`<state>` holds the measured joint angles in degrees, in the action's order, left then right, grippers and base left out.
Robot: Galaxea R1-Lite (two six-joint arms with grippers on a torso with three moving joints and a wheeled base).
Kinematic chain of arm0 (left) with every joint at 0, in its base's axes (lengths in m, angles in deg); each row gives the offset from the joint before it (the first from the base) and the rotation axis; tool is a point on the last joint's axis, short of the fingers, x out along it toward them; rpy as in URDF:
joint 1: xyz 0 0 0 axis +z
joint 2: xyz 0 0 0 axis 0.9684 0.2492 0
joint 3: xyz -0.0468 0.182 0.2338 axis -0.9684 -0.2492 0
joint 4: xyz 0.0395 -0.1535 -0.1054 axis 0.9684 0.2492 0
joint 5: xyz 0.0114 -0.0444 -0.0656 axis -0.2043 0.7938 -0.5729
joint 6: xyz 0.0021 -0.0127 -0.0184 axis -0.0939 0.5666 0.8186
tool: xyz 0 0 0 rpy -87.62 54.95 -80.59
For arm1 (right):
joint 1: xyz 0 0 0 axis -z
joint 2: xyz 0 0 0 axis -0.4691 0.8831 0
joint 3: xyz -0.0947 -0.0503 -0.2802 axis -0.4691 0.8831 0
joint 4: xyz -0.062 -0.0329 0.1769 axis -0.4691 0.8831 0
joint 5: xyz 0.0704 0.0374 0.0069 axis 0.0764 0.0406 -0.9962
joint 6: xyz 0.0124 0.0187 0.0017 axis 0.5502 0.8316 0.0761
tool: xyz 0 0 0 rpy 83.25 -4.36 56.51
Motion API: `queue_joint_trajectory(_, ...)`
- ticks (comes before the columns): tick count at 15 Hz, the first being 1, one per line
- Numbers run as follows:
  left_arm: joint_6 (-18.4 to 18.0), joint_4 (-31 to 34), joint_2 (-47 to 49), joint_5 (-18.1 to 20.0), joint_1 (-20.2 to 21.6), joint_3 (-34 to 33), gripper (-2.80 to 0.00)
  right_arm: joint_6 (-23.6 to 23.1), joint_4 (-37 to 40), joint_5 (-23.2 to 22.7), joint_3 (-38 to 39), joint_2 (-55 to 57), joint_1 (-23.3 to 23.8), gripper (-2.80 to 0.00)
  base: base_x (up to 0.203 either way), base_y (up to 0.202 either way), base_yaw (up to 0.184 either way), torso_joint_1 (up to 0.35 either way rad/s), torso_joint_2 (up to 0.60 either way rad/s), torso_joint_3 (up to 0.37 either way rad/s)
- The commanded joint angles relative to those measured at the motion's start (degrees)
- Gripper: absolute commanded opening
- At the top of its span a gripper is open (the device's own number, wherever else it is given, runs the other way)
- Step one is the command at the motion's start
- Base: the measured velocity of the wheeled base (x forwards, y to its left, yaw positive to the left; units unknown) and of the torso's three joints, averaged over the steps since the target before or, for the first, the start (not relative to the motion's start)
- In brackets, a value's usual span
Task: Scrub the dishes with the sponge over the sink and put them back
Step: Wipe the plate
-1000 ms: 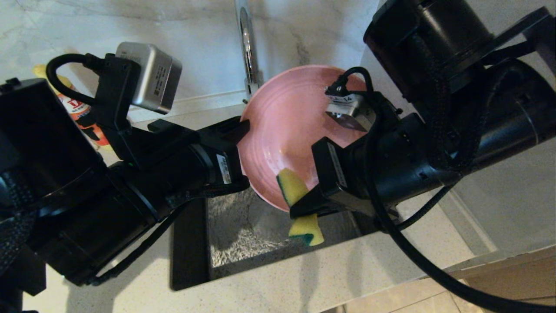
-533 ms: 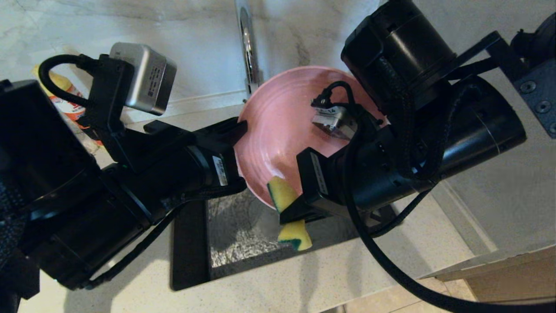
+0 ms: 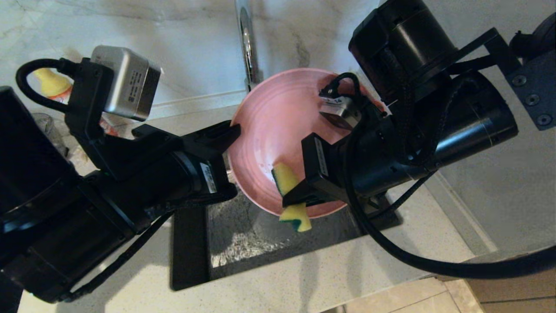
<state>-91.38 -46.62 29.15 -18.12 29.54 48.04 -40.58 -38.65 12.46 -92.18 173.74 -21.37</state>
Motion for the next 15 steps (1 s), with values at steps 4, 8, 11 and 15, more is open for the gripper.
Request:
queue_joint_trajectory(4,0.0,-0.3,-1.4,0.5,0.0,-1.5,-2.80,0.2,-0.8,-0.1,-0.1,-0.6,2.7,-2.80,0.000,0.000,0.000,0.000,0.00,0.000)
queue_joint_trajectory(8,-0.2,-0.1,-1.1,0.5,0.0,-2.2,-2.80,0.2,-0.9,0.0,-0.1,-2.5,3.6,-2.80,0.000,0.000,0.000,0.000,0.00,0.000)
queue_joint_trajectory(11,-0.8,-0.1,-1.0,0.6,-0.2,-3.3,-2.80,0.1,-0.9,0.1,-0.1,-3.4,4.9,-2.80,0.000,0.000,0.000,0.000,0.00,0.000)
queue_joint_trajectory(15,-1.1,-0.2,-1.1,0.7,-0.4,-3.8,-2.80,-0.2,-1.0,0.9,-0.1,-3.3,6.5,-2.80,0.000,0.000,0.000,0.000,0.00,0.000)
